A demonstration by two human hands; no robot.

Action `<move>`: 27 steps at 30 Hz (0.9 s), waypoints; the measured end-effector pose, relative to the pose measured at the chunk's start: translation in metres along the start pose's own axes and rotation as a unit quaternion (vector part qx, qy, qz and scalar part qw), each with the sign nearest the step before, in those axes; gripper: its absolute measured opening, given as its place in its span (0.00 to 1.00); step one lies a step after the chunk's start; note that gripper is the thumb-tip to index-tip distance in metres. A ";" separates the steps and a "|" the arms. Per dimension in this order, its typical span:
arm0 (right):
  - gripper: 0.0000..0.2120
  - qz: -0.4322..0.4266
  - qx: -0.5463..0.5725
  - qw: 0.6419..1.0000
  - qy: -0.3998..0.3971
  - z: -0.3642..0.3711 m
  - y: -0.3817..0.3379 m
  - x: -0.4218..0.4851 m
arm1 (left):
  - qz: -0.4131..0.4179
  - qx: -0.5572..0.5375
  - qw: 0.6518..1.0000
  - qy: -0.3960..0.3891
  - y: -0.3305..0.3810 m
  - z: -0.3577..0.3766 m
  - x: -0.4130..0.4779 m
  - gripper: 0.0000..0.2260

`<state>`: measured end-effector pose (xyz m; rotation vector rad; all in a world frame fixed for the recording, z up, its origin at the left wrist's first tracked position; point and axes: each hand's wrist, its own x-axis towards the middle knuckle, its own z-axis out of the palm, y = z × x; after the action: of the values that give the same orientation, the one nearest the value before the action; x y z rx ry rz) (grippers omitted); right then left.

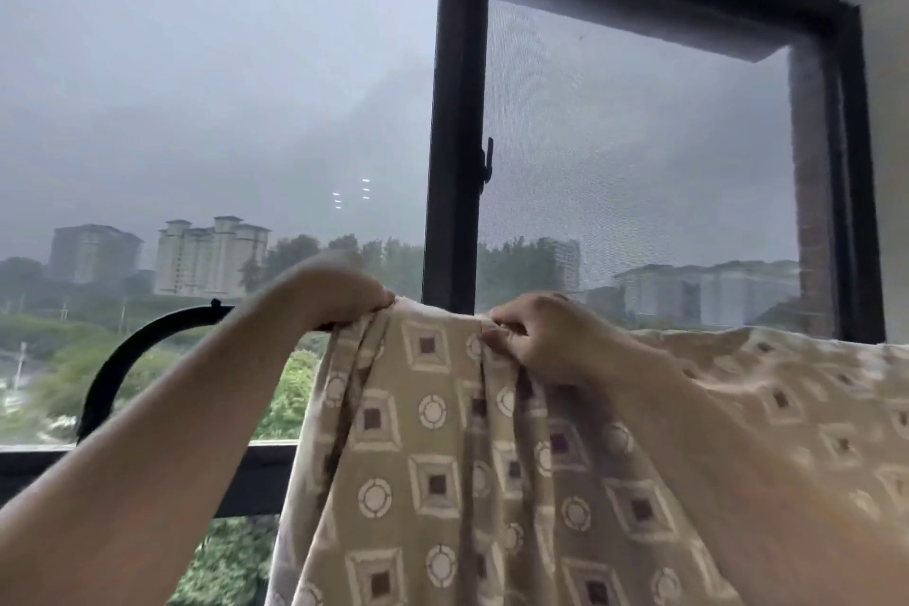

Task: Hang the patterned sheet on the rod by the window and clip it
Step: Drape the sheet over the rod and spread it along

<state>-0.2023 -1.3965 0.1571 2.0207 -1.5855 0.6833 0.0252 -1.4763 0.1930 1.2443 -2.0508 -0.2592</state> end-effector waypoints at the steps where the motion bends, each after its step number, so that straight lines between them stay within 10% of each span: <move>1: 0.05 0.007 0.006 1.000 0.000 0.002 0.001 0.005 | 0.027 0.009 0.998 0.049 -0.009 0.003 -0.008 0.11; 6: 0.13 0.081 0.113 0.990 0.026 0.007 0.017 0.013 | 0.110 -0.078 0.903 0.409 -0.056 0.054 -0.079 0.09; 8: 0.14 0.094 0.153 0.982 0.049 0.002 0.014 0.014 | 0.039 -0.298 0.894 0.333 -0.065 0.079 -0.095 0.09; 10: 0.14 0.104 0.199 0.972 0.068 -0.004 0.008 0.013 | -0.036 -0.601 0.789 0.121 -0.065 0.089 -0.096 0.08; 13: 0.13 0.131 0.269 0.950 0.090 -0.010 0.008 0.010 | -0.029 -0.739 0.665 -0.105 -0.059 0.073 -0.097 0.12; 17: 0.13 0.143 0.270 0.952 0.016 -0.025 0.004 0.007 | 0.046 -0.672 0.735 -0.078 -0.029 0.073 -0.094 0.14; 22: 0.33 0.095 0.351 0.927 -0.091 -0.033 -0.015 0.007 | 0.019 -0.259 0.955 0.143 0.038 0.099 -0.096 0.14; 27: 0.22 0.028 0.159 0.977 -0.139 -0.044 -0.025 0.010 | 0.096 -0.087 0.982 0.140 0.094 0.129 -0.107 0.22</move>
<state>-0.1797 -1.3700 0.1954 2.3981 -1.7900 0.7415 -0.0957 -1.3623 0.0962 0.9135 -1.8463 -0.1576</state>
